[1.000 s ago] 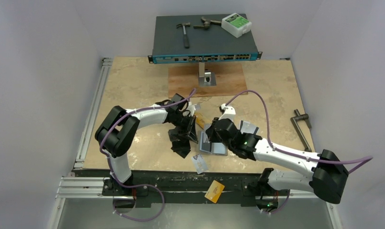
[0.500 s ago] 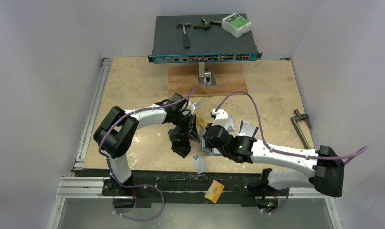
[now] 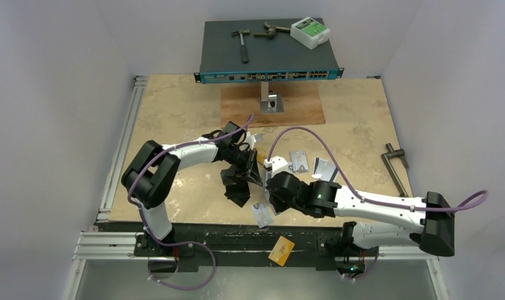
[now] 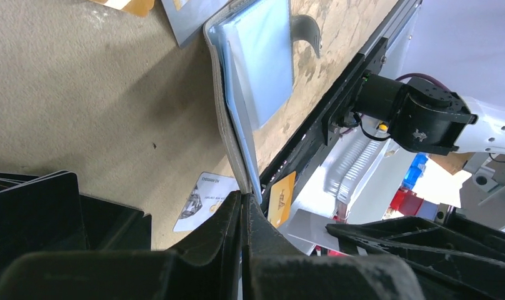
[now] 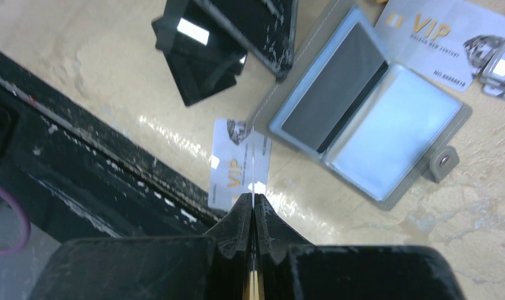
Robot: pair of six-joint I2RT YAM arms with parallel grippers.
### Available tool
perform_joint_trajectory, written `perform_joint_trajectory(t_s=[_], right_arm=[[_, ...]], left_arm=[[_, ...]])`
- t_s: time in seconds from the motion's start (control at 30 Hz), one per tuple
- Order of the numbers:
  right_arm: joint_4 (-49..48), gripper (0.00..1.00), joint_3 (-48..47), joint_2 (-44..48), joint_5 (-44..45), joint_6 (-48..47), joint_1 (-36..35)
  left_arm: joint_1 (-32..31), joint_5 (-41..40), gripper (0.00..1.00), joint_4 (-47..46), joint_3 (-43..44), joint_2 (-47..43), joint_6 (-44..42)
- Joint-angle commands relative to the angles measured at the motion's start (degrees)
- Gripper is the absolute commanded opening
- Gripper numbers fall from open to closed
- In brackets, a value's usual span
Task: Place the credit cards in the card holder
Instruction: Insert the credit card into the card holder.
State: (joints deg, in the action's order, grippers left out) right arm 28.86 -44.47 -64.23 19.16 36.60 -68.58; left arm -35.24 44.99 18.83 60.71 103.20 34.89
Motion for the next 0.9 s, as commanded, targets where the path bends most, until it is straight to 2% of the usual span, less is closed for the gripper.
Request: perform_joint_trajectory(t_s=[0.0, 0.27, 0.57, 0.87], right_arm=[[5.2, 0.00, -3.5, -1.2, -3.0, -2.8, -1.3], [7.7, 0.00, -3.6, -4.2, -1.6, -3.8, -2.4], [6.8, 0.00, -4.3, -6.3, 3.5, -4.6, -2.4], [4.8, 0.00, -3.6, -6.6, 3.7, -4.8, -2.4]], left_arm=[[0.7, 0.7, 0.00, -1.1, -0.3, -2.9, -0.3], [0.7, 1.1, 0.00, -1.3, -0.3, -2.8, -0.1], [0.7, 1.4, 0.00, -1.4, -0.4, -3.0, -0.1], [0.7, 1.8, 0.00, -1.5, -0.4, -3.2, 0.0]])
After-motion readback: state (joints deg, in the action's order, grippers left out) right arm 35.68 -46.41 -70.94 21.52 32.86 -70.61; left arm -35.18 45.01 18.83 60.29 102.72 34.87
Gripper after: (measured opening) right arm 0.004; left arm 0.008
